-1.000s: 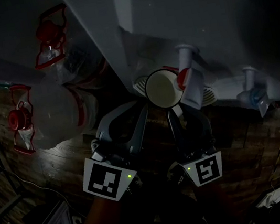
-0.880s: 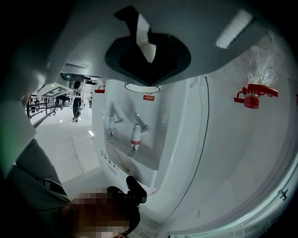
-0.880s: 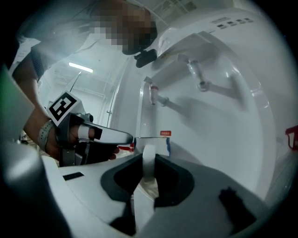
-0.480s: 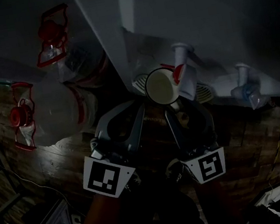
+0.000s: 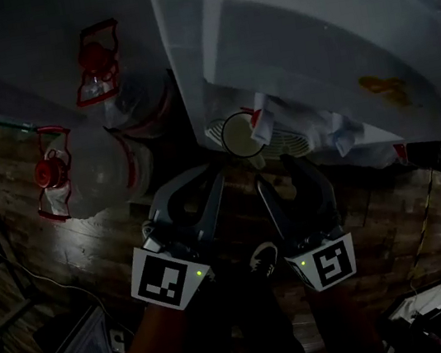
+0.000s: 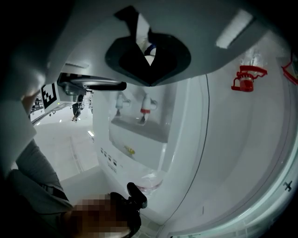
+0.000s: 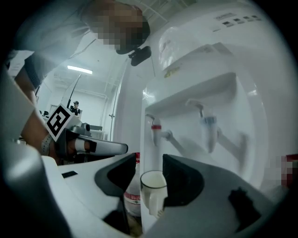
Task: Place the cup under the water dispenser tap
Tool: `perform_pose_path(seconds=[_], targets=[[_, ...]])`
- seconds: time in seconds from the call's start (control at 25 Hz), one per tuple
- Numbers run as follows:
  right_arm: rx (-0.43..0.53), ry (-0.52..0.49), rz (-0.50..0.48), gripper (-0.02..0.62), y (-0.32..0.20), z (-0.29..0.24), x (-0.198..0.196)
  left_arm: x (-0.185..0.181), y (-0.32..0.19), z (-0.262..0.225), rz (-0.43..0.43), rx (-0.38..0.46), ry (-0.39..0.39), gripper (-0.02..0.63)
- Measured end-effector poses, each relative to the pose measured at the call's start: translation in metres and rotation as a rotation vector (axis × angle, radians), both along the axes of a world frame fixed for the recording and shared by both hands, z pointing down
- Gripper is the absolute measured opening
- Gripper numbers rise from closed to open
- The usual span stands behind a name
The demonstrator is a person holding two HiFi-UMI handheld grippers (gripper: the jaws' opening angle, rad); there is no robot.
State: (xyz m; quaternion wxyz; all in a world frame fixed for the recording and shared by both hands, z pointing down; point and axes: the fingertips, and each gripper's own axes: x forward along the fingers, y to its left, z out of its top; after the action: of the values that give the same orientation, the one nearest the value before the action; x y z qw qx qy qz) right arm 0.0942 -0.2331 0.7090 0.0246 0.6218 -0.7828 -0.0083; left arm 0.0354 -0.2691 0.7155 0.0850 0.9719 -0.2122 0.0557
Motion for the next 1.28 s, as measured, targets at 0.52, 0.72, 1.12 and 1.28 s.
perform_pose_path(seconds=[0.52, 0.72, 1.12, 1.28], targets=[[-0.025, -0.048, -0.091, 0.046, 0.039, -0.213, -0.039, -0.038, 0.051, -0.204, 0.057, 0.006, -0.003, 0.008], [-0.058, -0.078, -0.148, 0.014, 0.06, -0.296, -0.07, -0.051, 0.083, -0.284, 0.111, -0.019, 0.005, 0.008], [-0.071, -0.054, -0.197, 0.014, 0.116, -0.437, -0.094, -0.063, 0.14, -0.444, 0.233, 0.129, 0.003, 0.008], [-0.069, -0.038, -0.192, 0.015, 0.134, -0.475, -0.089, -0.064, 0.153, -0.479, 0.213, 0.034, 0.015, 0.008]])
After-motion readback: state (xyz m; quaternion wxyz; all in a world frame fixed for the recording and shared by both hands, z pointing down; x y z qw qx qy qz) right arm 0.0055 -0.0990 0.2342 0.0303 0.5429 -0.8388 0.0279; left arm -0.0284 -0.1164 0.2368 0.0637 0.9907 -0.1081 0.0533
